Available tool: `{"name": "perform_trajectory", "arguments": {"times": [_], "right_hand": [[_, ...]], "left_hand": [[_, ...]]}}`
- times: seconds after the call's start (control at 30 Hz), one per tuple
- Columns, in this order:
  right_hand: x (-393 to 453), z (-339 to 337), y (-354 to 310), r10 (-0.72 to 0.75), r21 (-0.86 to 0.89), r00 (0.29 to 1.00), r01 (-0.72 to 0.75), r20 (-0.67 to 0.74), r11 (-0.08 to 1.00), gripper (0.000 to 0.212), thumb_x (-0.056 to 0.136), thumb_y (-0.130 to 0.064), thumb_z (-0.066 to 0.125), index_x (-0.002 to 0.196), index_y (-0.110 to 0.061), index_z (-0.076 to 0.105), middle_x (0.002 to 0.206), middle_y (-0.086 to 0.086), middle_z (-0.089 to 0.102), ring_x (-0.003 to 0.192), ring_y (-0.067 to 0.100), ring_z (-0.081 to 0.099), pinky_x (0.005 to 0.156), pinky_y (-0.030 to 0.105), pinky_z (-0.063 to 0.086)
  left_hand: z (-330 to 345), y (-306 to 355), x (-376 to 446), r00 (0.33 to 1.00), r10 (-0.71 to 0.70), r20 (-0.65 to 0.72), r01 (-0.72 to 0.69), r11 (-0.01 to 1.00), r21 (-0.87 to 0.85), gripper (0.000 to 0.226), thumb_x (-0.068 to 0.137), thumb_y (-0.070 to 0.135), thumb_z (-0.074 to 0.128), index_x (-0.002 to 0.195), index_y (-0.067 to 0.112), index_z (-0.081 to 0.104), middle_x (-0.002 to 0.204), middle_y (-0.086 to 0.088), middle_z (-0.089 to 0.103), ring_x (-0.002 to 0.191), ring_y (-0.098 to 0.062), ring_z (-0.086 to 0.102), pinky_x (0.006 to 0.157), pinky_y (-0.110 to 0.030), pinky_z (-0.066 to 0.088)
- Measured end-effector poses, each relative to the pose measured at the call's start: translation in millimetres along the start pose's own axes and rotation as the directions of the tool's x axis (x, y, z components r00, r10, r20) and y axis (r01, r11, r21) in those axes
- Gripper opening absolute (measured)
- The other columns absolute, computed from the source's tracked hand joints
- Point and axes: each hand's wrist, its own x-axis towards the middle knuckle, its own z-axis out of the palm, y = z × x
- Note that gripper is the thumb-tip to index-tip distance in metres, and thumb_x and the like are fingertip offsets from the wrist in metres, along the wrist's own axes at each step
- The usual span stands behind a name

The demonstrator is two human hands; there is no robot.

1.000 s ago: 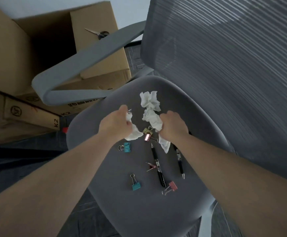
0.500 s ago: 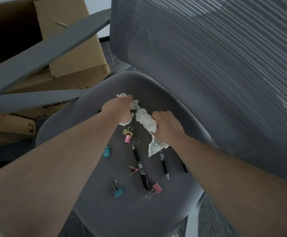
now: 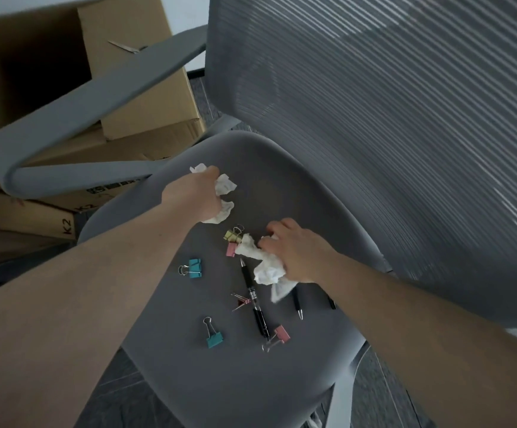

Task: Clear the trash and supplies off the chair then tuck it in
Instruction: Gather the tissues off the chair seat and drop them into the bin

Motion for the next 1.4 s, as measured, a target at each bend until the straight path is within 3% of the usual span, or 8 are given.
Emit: {"name": "perform_trajectory", "arguments": {"times": [0.17, 0.4, 0.57, 0.77, 0.9, 1.03, 1.23, 1.4], "right_hand": [[1, 14, -13, 0.001, 0.028, 0.995, 0.002, -0.103, 1.0, 0.041, 0.086, -0.002, 0.054, 0.127, -0.007, 0.049, 0.132, 0.011, 0.043, 0.122, 0.028, 0.038, 0.082, 0.035, 0.048], [-11, -11, -12, 0.051, 0.148, 0.973, -0.018, -0.226, 0.989, 0.046, 0.087, -0.002, 0.051, 0.133, -0.008, 0.047, 0.128, 0.011, 0.047, 0.121, 0.028, 0.039, 0.089, 0.038, 0.048], [-22, -40, -26, 0.03, 0.13, 0.964, 0.005, -0.264, 0.991, 0.043, 0.083, 0.0, 0.053, 0.126, -0.006, 0.051, 0.125, 0.011, 0.049, 0.118, 0.028, 0.04, 0.074, 0.032, 0.039], [-28, -57, -80, -0.113, 0.06, 0.951, 0.135, -0.287, 0.989, 0.036, 0.083, 0.0, 0.053, 0.119, -0.005, 0.055, 0.122, 0.015, 0.05, 0.116, 0.03, 0.041, 0.077, 0.035, 0.039], [-38, -49, -131, -0.22, -0.033, 0.937, 0.219, -0.27, 0.975, 0.032, 0.082, 0.0, 0.053, 0.114, -0.005, 0.054, 0.118, 0.014, 0.05, 0.114, 0.03, 0.043, 0.078, 0.036, 0.04], [-61, -29, -190, -0.342, -0.109, 0.912, 0.325, -0.227, 0.939, 0.036, 0.079, 0.003, 0.051, 0.113, -0.007, 0.055, 0.115, 0.013, 0.05, 0.115, 0.032, 0.043, 0.09, 0.041, 0.044], [-127, 31, -295, -0.515, -0.296, 0.845, 0.459, -0.148, 0.838, 0.033, 0.077, -0.002, 0.055, 0.109, -0.011, 0.055, 0.112, 0.008, 0.054, 0.11, 0.029, 0.047, 0.088, 0.039, 0.048], [-243, 107, -399, -0.647, -0.287, 0.759, 0.605, -0.074, 0.743, 0.034, 0.084, 0.0, 0.051, 0.117, -0.008, 0.054, 0.115, 0.009, 0.051, 0.11, 0.027, 0.045, 0.075, 0.033, 0.039]], "left_hand": [[4, -9, -12, 1.0, -0.002, -0.024, 0.002, 1.0, -0.003, 0.036, 0.087, 0.018, 0.05, 0.122, 0.015, 0.044, 0.092, -0.004, 0.048, 0.081, -0.03, 0.051, 0.07, -0.037, 0.041], [1, -18, -41, 0.998, 0.0, -0.07, -0.003, 1.0, -0.029, 0.035, 0.086, 0.01, 0.046, 0.12, 0.015, 0.044, 0.083, -0.004, 0.05, 0.078, -0.03, 0.051, 0.061, -0.032, 0.036], [-10, -30, -86, 0.993, -0.015, -0.118, 0.004, 0.996, -0.087, 0.035, 0.084, 0.006, 0.046, 0.119, 0.014, 0.044, 0.065, 0.002, 0.04, 0.072, -0.028, 0.048, 0.046, -0.027, 0.026], [7, -69, -169, 0.98, -0.146, -0.132, 0.124, 0.979, -0.16, 0.03, 0.086, 0.005, 0.047, 0.115, 0.012, 0.045, 0.062, -0.003, 0.045, 0.056, -0.02, 0.045, 0.045, -0.029, 0.031], [31, -97, -237, 0.96, -0.261, -0.101, 0.233, 0.944, -0.233, 0.035, 0.086, 0.006, 0.047, 0.121, 0.012, 0.045, 0.088, -0.015, 0.061, 0.076, -0.029, 0.056, 0.061, -0.037, 0.045], [59, -117, -317, 0.919, -0.383, -0.093, 0.333, 0.88, -0.34, 0.033, 0.087, 0.005, 0.045, 0.118, 0.014, 0.044, 0.097, -0.014, 0.058, 0.084, -0.031, 0.056, 0.066, -0.039, 0.048], [151, -136, -476, 0.794, -0.599, -0.109, 0.497, 0.741, -0.452, 0.035, 0.085, 0.007, 0.046, 0.119, 0.018, 0.046, 0.086, -0.007, 0.055, 0.075, -0.027, 0.055, 0.058, -0.033, 0.043], [263, -117, -663, 0.671, -0.742, -0.008, 0.616, 0.562, -0.552, 0.032, 0.086, 0.006, 0.045, 0.116, 0.017, 0.046, 0.088, -0.007, 0.057, 0.078, -0.027, 0.057, 0.06, -0.035, 0.045]]}}
